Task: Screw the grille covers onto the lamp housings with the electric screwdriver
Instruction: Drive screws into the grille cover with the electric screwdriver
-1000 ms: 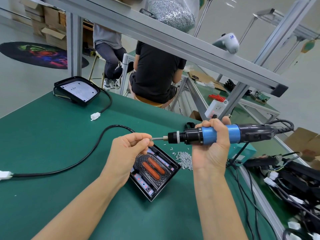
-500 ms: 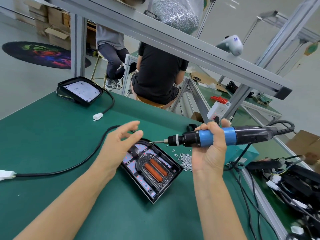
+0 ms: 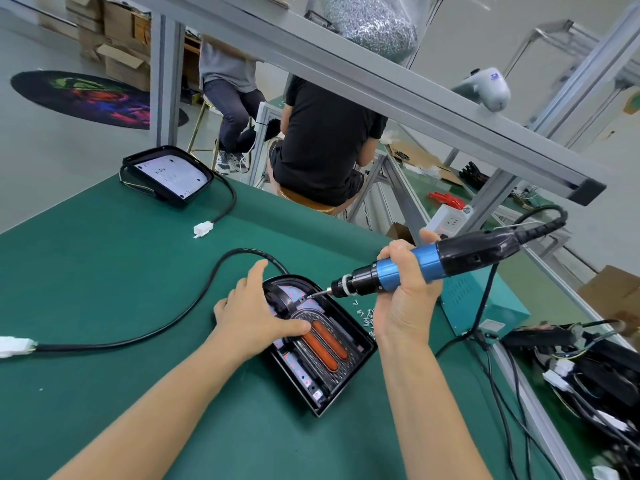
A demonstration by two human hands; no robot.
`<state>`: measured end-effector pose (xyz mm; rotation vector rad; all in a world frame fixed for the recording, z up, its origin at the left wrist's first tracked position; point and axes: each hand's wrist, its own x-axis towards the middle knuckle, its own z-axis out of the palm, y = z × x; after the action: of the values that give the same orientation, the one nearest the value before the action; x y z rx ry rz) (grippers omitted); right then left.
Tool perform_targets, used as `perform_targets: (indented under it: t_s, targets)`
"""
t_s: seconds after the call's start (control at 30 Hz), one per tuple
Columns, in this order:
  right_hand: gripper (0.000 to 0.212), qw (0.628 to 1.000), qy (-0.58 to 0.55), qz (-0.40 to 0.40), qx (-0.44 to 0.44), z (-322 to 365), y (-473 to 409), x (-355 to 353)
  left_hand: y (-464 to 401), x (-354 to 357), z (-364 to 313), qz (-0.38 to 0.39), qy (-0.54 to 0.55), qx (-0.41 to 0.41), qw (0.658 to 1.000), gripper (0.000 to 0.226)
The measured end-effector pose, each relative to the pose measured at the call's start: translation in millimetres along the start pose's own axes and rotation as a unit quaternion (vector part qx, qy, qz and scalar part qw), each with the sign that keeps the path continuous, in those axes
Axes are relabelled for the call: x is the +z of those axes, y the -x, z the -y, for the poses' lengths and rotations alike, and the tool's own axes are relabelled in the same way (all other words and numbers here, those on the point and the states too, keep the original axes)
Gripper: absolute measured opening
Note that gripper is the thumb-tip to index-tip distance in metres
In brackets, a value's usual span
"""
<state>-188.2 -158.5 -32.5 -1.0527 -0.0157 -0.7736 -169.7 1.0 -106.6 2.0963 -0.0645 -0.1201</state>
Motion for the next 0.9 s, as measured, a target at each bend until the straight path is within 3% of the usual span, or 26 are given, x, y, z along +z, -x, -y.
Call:
perform_targets:
  t_s: [0.23, 0.9]
  targets:
    - [0.04, 1.0, 0.015, 0.016, -0.015, -0.5, -2.4, 0.9, -0.1, 3.4, -0.6, 0.018, 0.067, 0.021, 0.997, 0.115]
    - [0.04, 0.998, 0.044, 0.049, -0.007, -0.5, -2.9, 5.6, 4.2, 5.9, -7.4, 0.004, 0.03, 0.036, 0.999, 0.109]
